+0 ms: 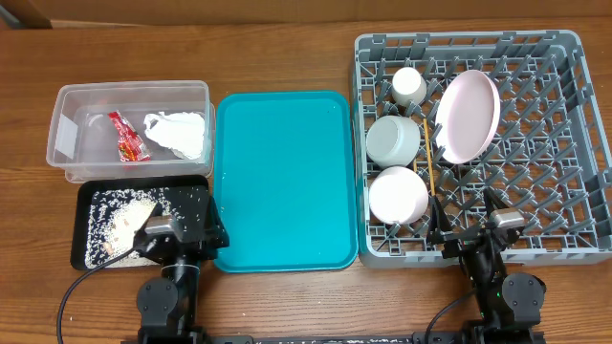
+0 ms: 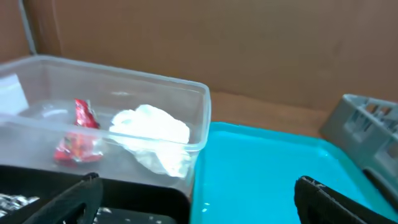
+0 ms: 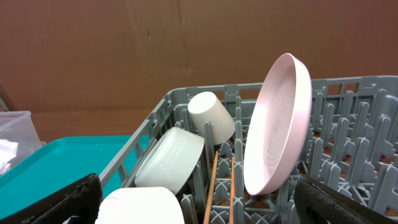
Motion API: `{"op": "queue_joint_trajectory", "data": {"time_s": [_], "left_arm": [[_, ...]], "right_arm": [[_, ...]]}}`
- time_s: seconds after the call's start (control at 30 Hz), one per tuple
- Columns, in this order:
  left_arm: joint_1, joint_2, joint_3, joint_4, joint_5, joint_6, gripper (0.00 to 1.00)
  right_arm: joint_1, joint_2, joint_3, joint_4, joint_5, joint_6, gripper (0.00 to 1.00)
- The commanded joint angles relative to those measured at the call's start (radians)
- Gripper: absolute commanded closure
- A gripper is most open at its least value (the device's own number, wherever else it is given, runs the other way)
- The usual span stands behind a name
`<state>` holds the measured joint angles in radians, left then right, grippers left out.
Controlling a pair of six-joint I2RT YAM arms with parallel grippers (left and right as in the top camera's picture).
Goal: Sort waste into correct bins and load items into the dishwasher
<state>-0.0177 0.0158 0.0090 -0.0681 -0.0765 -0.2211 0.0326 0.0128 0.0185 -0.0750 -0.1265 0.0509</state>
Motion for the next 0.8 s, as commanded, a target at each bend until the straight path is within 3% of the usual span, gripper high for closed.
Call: {"op": "queue_joint_trajectory", "data": {"time_s": [0.0, 0.37, 0.77], "left_arm": [[0.009, -0.013, -0.005, 0.000, -0.023, 0.217, 0.00], [0.009, -0.013, -0.004, -0.007, 0.073, 0.225, 0.00], [0.008, -0.011, -0.004, -0.008, 0.074, 0.221, 0.00]], "right_arm": [[-0.006, -0.010, -0.011, 0.005, -0.003, -0.006, 0.00], [-0.006, -0.010, -0.011, 0.005, -0.003, -0.006, 0.00], [-0.006, -0.010, -0.011, 0.005, -0.003, -0.006, 0.00]]}}
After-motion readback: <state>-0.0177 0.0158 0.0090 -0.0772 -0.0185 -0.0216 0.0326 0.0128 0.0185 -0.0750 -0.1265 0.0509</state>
